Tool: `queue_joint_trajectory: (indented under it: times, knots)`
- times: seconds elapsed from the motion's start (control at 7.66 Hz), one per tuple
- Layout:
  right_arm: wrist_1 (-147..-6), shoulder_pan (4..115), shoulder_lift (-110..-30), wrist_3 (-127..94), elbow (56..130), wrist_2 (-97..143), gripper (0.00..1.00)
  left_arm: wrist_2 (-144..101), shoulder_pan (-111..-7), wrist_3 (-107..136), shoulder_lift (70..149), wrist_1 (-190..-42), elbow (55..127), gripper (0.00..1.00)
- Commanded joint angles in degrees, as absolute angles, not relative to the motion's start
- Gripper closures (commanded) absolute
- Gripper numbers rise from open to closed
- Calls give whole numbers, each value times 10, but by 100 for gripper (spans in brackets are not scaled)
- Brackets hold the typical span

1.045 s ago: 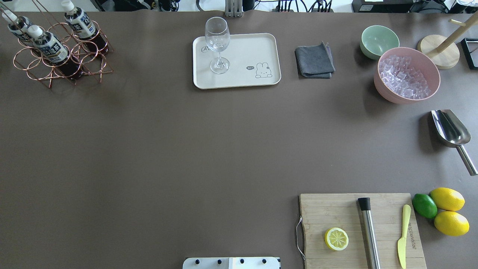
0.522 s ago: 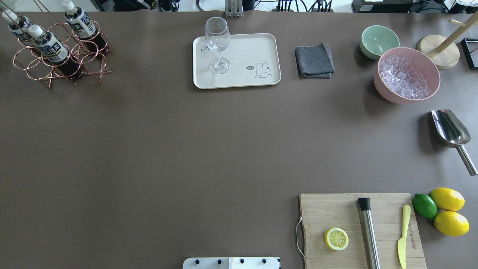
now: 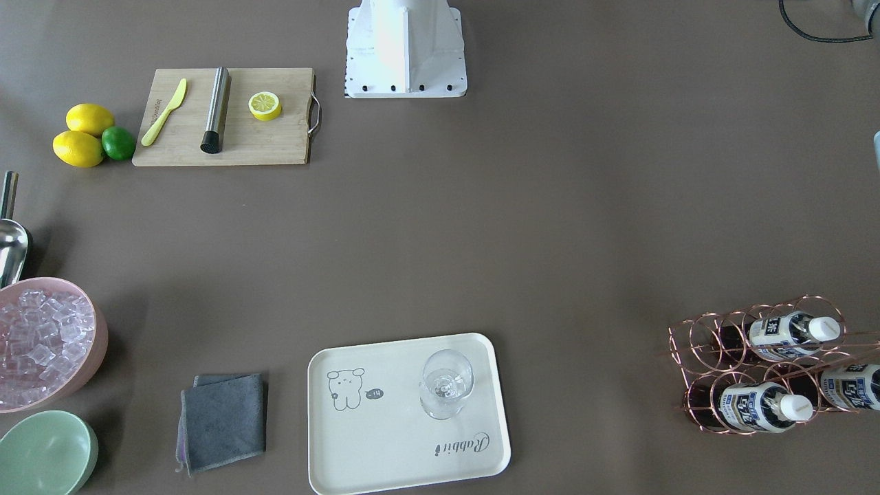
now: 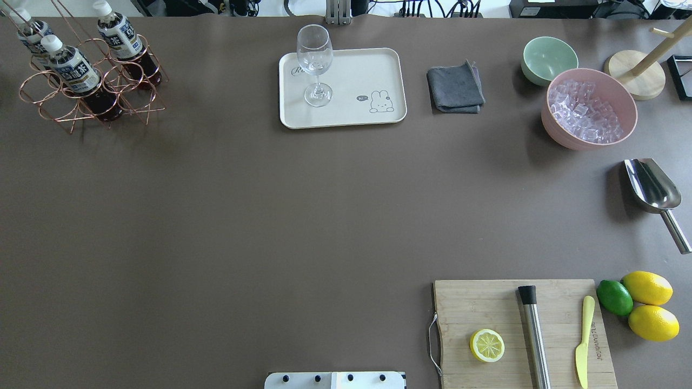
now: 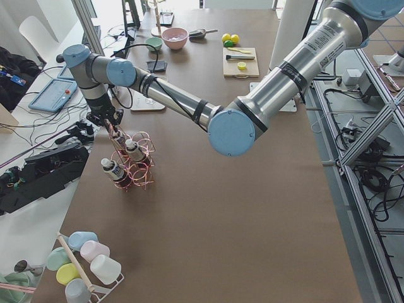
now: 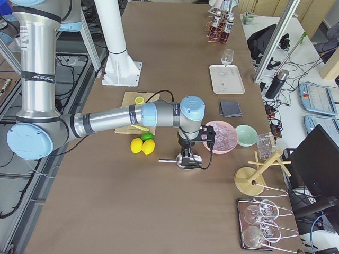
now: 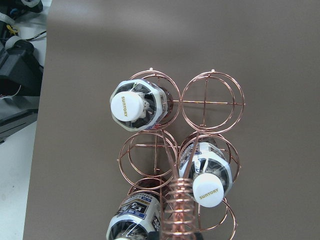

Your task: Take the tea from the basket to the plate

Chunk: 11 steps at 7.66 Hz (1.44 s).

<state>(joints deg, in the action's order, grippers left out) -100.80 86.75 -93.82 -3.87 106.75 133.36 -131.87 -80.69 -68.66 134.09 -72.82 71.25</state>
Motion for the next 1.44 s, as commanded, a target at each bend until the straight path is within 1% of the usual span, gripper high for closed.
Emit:
queue_joint_trajectory:
  times: [0.0, 0.13, 0.26, 0.39, 0.52, 0.65, 0.78, 1.18, 1.31]
  knots:
    - [-1007, 867, -940, -39, 1066, 1331, 0, -1316, -820, -691, 1325, -657, 798, 100]
    - [-1008, 867, -940, -39, 1064, 1332, 0, -1307, -817, -691, 1320, -637, 847, 100]
    - [-1007, 867, -940, -39, 1063, 1332, 0, -1291, -829, -695, 1318, -619, 879, 100]
    - [-1007, 867, -936, -40, 1063, 1333, 0, -1289, -848, -713, 1310, -560, 935, 100]
    - [-1007, 867, -936, -39, 1063, 1333, 0, -1288, -847, -738, 1294, -523, 973, 100]
    - [-1007, 867, -936, -39, 1063, 1333, 0, -1284, -852, -738, 1294, -490, 1005, 100]
    - [-1007, 867, -938, -39, 1062, 1334, 0, -1271, -851, -738, 1295, -412, 1062, 100]
    - [-1007, 867, -936, -39, 1063, 1334, 0, -1264, -839, -712, 1307, -283, 1167, 100]
    - [-1007, 867, -942, -39, 1062, 1337, 0, -1270, -834, -707, 1305, -240, 1225, 100]
